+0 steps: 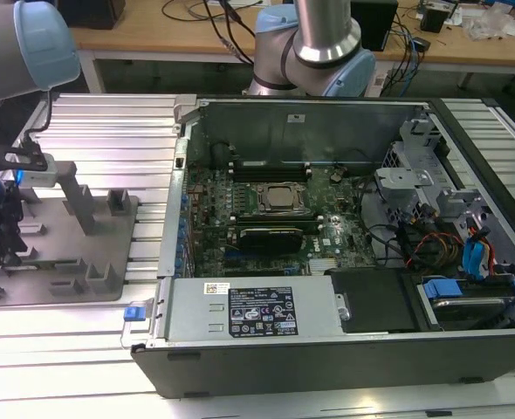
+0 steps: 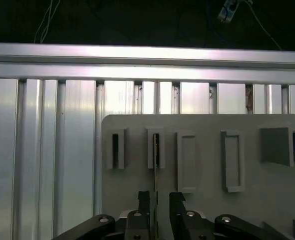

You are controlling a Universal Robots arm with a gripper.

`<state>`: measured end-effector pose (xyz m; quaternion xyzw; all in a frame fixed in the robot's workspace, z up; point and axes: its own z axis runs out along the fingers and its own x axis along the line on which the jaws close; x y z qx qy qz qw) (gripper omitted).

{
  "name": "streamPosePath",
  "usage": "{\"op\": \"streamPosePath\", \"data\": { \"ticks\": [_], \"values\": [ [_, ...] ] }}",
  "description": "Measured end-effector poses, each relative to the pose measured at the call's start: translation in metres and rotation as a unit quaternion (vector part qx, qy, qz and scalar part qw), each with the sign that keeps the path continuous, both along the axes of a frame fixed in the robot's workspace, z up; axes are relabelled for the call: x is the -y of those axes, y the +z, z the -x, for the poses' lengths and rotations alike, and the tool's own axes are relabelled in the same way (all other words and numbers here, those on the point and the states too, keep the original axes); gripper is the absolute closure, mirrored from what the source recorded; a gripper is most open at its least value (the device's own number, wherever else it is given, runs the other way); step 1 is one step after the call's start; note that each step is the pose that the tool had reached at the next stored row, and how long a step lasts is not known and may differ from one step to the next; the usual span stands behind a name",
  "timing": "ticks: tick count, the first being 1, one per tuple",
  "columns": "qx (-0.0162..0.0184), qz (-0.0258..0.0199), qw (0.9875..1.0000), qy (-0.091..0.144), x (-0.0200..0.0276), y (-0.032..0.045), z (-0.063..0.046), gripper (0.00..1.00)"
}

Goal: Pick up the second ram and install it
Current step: 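Pick up the second ram and move it above second insertion slot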

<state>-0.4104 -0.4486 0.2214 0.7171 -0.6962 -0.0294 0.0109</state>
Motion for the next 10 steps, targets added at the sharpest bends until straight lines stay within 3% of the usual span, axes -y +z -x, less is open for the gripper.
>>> {"op": "streamPosePath", "data": {
  "ticks": [6, 10],
  "values": [
    [0.0000, 0.0000, 0.9999, 0.012, 0.0000, -0.0116, 0.0003, 0.72],
    [0.0000, 0.0001, 0.9999, 0.013, 0.0000, -0.0123, 0.0003, 0.72]
  ]
}}
